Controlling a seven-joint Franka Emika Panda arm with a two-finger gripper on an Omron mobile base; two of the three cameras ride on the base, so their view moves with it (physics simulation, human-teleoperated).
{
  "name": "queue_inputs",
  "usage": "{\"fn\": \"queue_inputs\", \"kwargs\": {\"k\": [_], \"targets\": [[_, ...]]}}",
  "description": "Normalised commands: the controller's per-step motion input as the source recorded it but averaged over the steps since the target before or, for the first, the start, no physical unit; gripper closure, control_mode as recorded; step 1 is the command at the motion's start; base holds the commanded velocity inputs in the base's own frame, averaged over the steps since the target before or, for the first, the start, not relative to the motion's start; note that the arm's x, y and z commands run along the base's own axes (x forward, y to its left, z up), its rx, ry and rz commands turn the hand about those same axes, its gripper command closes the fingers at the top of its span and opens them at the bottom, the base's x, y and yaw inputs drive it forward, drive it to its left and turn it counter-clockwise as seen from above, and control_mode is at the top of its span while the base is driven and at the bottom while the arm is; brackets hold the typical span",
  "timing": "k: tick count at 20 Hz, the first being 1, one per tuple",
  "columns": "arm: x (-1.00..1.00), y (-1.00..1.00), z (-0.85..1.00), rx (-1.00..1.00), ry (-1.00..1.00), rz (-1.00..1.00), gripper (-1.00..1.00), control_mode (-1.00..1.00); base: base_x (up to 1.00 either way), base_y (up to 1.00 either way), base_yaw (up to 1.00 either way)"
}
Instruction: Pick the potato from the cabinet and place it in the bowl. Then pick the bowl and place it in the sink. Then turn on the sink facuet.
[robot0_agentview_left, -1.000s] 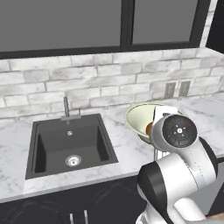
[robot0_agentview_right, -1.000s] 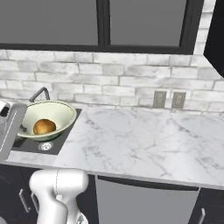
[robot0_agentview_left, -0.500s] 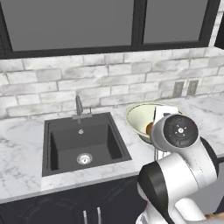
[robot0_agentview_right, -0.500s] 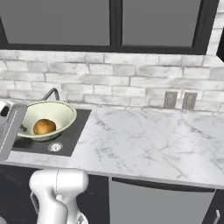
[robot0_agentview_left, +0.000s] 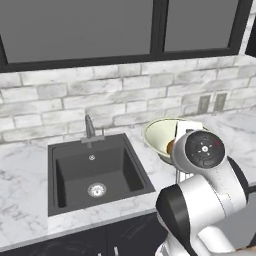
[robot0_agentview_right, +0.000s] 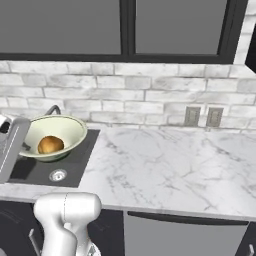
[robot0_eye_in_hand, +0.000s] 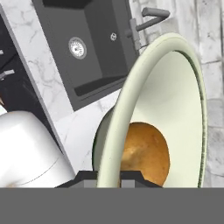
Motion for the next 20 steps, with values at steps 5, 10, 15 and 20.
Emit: {"fn": "queue_inputs", "kwargs": {"k": [5,10,15,20], "targets": [[0.0,0.0,0.0,0.0,0.0,0.0,1.0,1.0,0.44,0.06,-0.13],[0.03,0.0,-0.03,0.05,0.0,0.08,1.0,-1.0,0.11,0.05,0.0],[0.57,0.0,-0.27,0.11,0.11,0.42,1.0,-1.0,0.0,0.0,0.0],[0.45,0.04,-0.56,-0.04,0.15,0.5,1.0,-1.0,0.0,0.0,0.0]]}}
